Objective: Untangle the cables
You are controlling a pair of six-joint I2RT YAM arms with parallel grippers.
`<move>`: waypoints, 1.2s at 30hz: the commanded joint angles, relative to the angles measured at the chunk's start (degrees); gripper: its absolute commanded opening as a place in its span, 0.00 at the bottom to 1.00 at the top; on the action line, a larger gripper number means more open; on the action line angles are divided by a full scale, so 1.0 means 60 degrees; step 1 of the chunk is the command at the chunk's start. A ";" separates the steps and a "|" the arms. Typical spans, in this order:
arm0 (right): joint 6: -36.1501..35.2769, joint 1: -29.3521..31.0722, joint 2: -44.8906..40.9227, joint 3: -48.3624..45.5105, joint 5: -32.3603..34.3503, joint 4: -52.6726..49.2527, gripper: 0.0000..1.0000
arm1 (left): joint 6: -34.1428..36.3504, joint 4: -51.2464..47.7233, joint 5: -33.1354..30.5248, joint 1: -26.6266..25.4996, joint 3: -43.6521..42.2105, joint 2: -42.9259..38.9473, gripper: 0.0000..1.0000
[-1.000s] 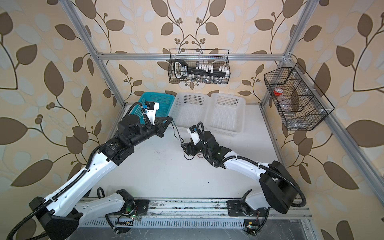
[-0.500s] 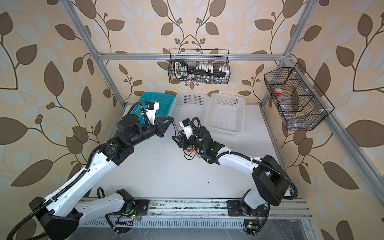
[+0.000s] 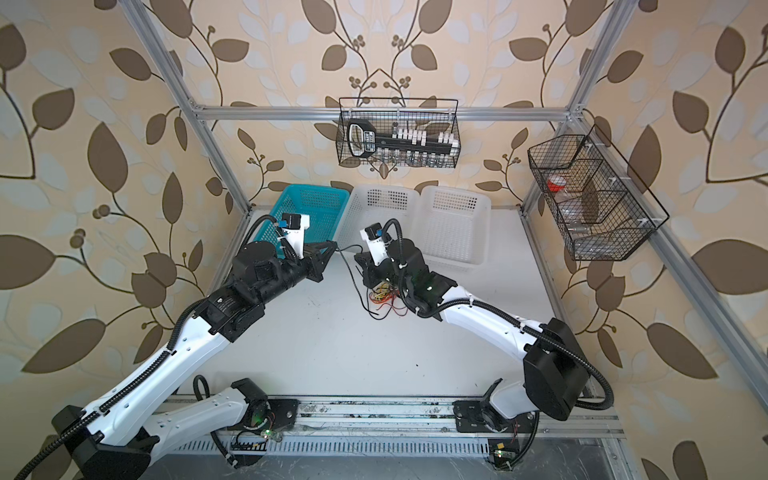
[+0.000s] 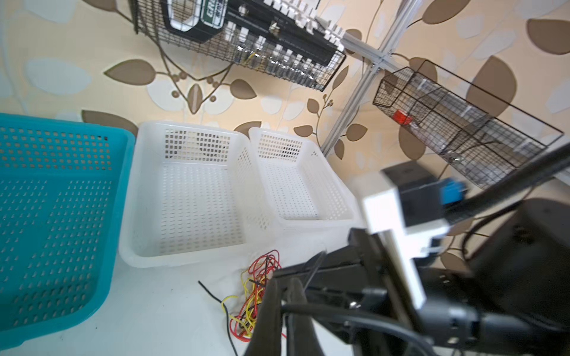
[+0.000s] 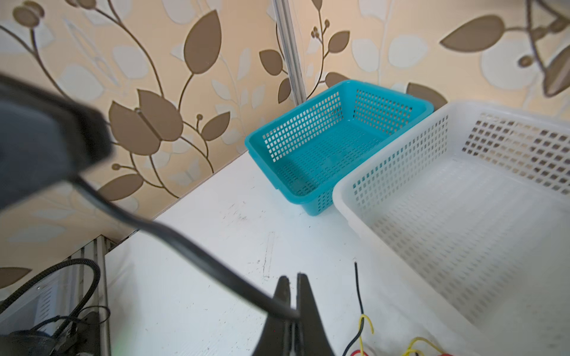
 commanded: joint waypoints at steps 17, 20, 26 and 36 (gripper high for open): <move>-0.0521 -0.1260 -0.0627 0.4415 0.0789 -0.3589 0.00 | 0.0232 0.0622 -0.0427 0.0063 -0.1402 0.0436 0.99; -0.0673 -0.1421 -0.0453 0.5067 0.1068 -0.3983 0.00 | 0.0262 0.0575 -0.0478 0.0075 -0.1362 0.0707 0.99; -0.0713 -0.2528 0.0246 0.5913 0.1616 -0.4480 0.00 | 0.0285 0.0663 -0.0446 0.0072 -0.1496 0.0828 0.99; -0.0737 -0.4530 0.1878 0.6903 0.2243 -0.4629 0.00 | 0.0113 0.0980 -0.0421 0.0063 -0.1837 0.1057 0.99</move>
